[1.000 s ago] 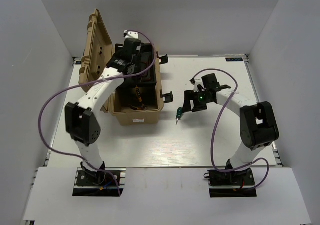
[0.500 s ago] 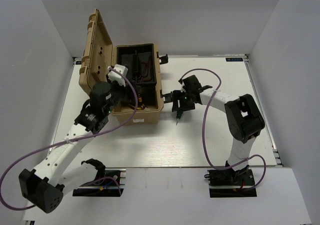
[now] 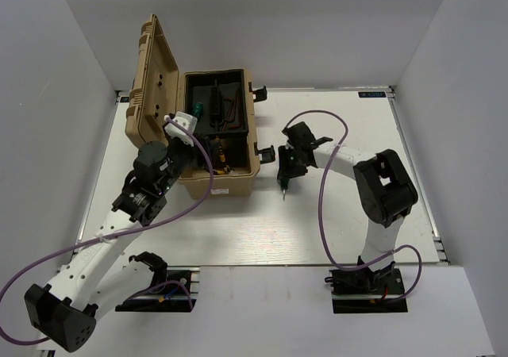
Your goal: Sort the tools into containers
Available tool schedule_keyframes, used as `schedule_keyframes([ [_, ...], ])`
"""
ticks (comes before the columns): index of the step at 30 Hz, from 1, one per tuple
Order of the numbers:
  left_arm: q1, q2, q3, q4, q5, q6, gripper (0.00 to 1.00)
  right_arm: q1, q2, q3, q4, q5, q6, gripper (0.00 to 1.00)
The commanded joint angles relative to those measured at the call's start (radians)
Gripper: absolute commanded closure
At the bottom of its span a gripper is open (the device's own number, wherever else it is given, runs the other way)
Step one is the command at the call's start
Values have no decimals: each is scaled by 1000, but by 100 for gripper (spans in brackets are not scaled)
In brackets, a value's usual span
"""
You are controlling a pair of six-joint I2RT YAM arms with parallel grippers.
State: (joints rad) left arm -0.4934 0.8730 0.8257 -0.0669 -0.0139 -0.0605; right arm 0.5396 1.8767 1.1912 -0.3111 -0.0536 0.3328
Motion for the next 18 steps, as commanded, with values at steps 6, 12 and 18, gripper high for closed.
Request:
schedule_keyframes([
  [6, -4, -66, -20, 18, 22, 8, 21, -18, -155, -38, -117, 116, -58, 100],
  [12, 6, -153, -66, 79, 75, 8, 43, -81, -347, 36, -204, 170, -216, 100],
  [18, 15, -203, -88, 116, 107, 8, 81, -81, -271, 392, -242, -1, -386, 100],
])
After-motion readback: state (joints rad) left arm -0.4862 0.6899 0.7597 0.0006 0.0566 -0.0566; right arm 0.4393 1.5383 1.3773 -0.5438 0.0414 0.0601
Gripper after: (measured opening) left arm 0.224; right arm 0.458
